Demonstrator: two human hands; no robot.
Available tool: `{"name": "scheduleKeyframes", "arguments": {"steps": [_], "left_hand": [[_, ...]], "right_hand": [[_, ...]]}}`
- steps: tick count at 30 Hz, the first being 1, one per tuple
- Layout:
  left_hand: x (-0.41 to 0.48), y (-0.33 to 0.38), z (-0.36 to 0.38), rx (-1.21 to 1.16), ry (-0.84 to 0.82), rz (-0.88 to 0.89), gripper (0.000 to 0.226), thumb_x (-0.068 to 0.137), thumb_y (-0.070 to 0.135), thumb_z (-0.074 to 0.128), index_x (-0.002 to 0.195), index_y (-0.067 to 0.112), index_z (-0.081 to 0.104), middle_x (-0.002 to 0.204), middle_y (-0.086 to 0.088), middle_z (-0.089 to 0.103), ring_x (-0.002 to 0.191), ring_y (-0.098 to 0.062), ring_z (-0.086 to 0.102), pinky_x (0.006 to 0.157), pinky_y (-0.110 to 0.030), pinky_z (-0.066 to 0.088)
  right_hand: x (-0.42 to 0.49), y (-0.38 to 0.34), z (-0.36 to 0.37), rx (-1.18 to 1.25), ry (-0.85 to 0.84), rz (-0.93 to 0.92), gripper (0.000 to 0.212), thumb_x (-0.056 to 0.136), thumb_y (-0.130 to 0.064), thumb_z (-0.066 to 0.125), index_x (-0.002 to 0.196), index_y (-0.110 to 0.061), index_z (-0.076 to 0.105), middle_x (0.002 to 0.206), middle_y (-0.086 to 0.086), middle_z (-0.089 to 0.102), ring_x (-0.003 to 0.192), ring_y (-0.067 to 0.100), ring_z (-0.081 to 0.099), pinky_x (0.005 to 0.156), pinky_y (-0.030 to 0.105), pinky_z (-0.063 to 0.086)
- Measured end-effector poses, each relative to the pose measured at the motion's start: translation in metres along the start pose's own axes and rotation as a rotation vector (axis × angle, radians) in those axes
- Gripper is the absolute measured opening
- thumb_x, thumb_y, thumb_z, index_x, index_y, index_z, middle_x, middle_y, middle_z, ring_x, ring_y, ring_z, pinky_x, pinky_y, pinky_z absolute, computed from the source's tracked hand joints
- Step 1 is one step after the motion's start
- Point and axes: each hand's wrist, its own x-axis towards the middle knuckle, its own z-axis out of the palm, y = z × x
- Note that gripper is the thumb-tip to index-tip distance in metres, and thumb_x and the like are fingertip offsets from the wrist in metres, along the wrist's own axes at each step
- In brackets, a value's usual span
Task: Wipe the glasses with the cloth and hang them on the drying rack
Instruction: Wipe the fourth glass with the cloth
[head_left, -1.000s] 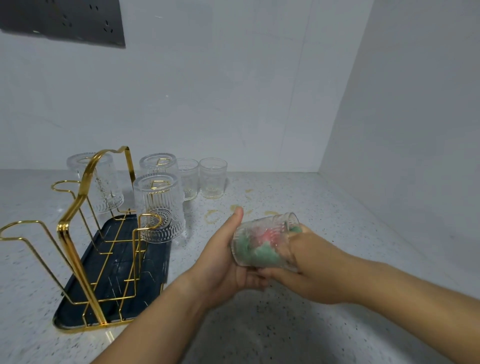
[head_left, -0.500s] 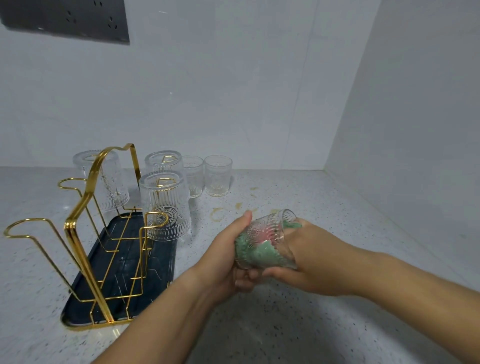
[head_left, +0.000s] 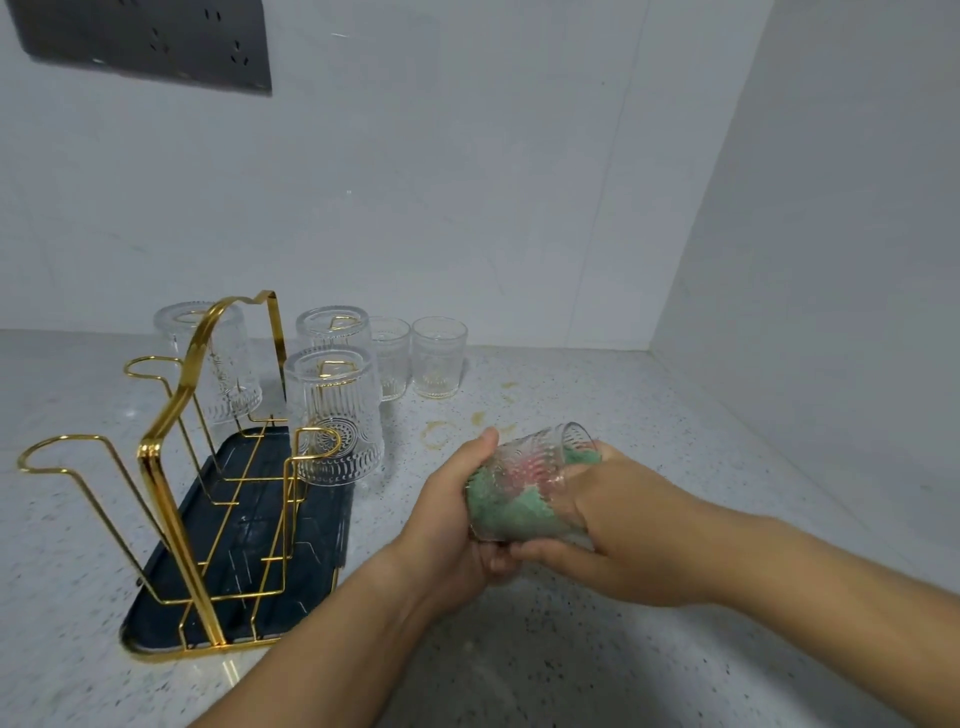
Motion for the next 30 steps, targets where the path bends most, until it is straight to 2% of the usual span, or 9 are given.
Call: {"name": "scheduleKeyframes", "arguments": {"steps": [3,6,9,12,16,20,22,27,30], "left_hand": [[-0.003,0.008,-0.006,-0.018,-0.182,-0.141,0.067,0.083,0.076,0.051,0.086,0.013,0.072,0.056,-0.005,0.059,0.039,-0.016,0.050,0.045,-0.020,0.035],[0.000,0.006,-0.009,0.014,-0.285,-0.077,0.087,0.084,0.089,0.047,0.109,0.008,0.072,0.081,-0.014,0.065,0.064,-0.024,0.063,0.060,-0.032,0.046],[0.001,-0.004,-0.001,0.208,-0.126,0.071,0.083,0.072,0.082,0.071,0.129,0.022,0.066,0.101,-0.015,0.068,0.071,-0.024,0.065,0.058,-0.035,0.048],[0.002,-0.010,0.000,0.234,0.046,0.266,0.046,0.077,0.066,0.072,0.112,0.038,0.062,0.089,-0.007,0.074,0.063,-0.021,0.063,0.055,-0.033,0.046],[0.000,-0.004,0.000,0.180,0.041,0.164,0.050,0.086,0.066,0.064,0.099,0.017,0.064,0.063,-0.004,0.059,0.040,-0.014,0.047,0.043,-0.021,0.029],[0.001,0.003,-0.005,-0.017,-0.112,-0.110,0.058,0.080,0.065,0.068,0.097,0.010,0.073,0.063,-0.010,0.056,0.032,-0.013,0.041,0.035,-0.013,0.019],[-0.002,0.005,-0.004,-0.019,-0.176,-0.170,0.059,0.080,0.069,0.063,0.090,0.012,0.073,0.062,-0.009,0.055,0.035,-0.013,0.040,0.036,-0.014,0.022],[-0.005,0.003,0.000,0.014,-0.245,-0.039,0.056,0.089,0.064,0.065,0.110,0.013,0.075,0.073,-0.004,0.065,0.052,-0.015,0.051,0.052,-0.026,0.038],[-0.001,-0.006,0.004,0.158,-0.089,0.146,0.075,0.080,0.065,0.070,0.130,0.012,0.054,0.074,-0.004,0.066,0.051,-0.016,0.051,0.052,-0.028,0.037]], "right_hand": [[-0.003,0.006,-0.006,-0.074,0.084,-0.070,0.040,0.103,-0.054,0.035,0.082,-0.029,0.058,0.078,-0.012,0.062,0.074,0.003,0.050,0.097,0.033,0.044],[-0.005,0.007,-0.011,0.667,0.207,0.173,0.029,0.106,-0.033,0.053,0.086,-0.020,0.068,0.068,-0.014,0.065,0.064,-0.004,0.058,0.072,0.015,0.049],[-0.005,0.000,-0.016,1.014,0.166,0.448,0.032,0.104,-0.035,0.054,0.092,-0.014,0.075,0.059,-0.019,0.061,0.049,-0.005,0.053,0.053,0.014,0.043],[-0.004,-0.007,-0.008,1.118,0.072,0.535,0.032,0.100,-0.049,0.056,0.095,-0.025,0.076,0.087,0.002,0.076,0.055,0.001,0.055,0.055,0.027,0.046],[-0.007,-0.007,0.001,0.953,0.019,0.379,0.032,0.106,-0.044,0.049,0.099,-0.028,0.076,0.084,-0.015,0.076,0.070,0.002,0.061,0.064,0.020,0.050],[-0.009,-0.003,0.002,0.092,0.031,-0.008,0.040,0.106,-0.056,0.031,0.099,-0.033,0.063,0.093,-0.017,0.066,0.090,0.004,0.058,0.092,0.030,0.047],[-0.010,0.001,0.004,0.010,0.044,-0.032,0.040,0.106,-0.055,0.030,0.090,-0.029,0.056,0.084,-0.012,0.062,0.082,0.009,0.053,0.090,0.035,0.044],[-0.014,0.001,-0.004,0.661,0.118,0.276,0.045,0.107,-0.042,0.043,0.079,-0.014,0.064,0.068,-0.007,0.062,0.063,0.006,0.056,0.070,0.040,0.052],[-0.015,-0.005,-0.016,1.005,0.117,0.408,0.035,0.107,-0.031,0.047,0.093,-0.016,0.075,0.063,-0.017,0.070,0.054,-0.007,0.062,0.052,0.009,0.046]]}}
